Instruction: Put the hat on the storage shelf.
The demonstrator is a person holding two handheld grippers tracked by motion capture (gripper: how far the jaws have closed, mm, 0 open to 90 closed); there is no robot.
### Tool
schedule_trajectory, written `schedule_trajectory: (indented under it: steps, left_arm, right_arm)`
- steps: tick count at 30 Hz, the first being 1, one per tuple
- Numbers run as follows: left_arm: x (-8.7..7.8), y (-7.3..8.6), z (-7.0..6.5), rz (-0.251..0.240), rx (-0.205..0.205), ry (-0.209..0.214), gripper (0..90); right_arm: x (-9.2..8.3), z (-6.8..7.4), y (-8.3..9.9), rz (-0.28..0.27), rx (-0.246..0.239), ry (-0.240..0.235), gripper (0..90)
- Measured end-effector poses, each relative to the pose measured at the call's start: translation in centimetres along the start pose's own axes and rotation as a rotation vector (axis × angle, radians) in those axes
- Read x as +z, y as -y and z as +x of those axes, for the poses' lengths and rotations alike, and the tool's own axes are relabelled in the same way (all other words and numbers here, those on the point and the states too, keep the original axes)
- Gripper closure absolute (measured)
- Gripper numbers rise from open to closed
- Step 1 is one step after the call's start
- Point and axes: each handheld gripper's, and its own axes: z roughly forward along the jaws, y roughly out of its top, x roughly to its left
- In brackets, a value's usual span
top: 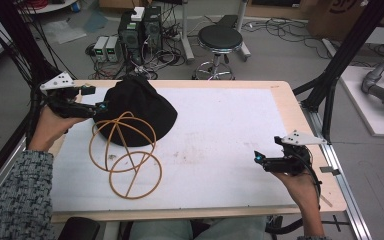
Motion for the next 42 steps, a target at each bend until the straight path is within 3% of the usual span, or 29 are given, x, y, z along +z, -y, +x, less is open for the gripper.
schedule_trajectory:
  steps: [6, 10, 15, 21, 29, 42]
  left_arm:
    - [1.3, -1.8, 0.6, 0.021, 0.034, 0.002, 17.9]
    - [2.0, -2.4, 0.9, 0.007, 0.029, 0.026, 18.0]
    - [3.0, -2.5, 1.2, -0.006, 0.027, 0.025, 18.1]
    - [4.4, -2.8, 2.0, 0.011, 0.016, 0.014, 18.1]
    - [7.0, -3.5, 2.2, 0.035, 0.006, 0.040, 21.1]
    - [9.5, -3.3, 2.4, 0.047, 0.026, 0.031, 21.2]
  right_arm:
    - [-0.1, 0.2, 0.2, 0.006, -0.010, 0.002, 10.2]
    - [-0.2, 0.3, 0.4, 0.013, -0.004, 0.004, 10.3]
    - [-0.5, 0.5, 0.5, 0.009, 0.002, 0.000, 10.3]
    - [-0.8, 0.7, 0.7, 0.010, -0.003, 0.006, 10.3]
    - [-1.4, 0.9, 1.2, 0.022, 0.006, 0.023, 10.3]
    - [-2.1, 1.0, 1.8, 0.030, 0.010, 0.038, 10.3]
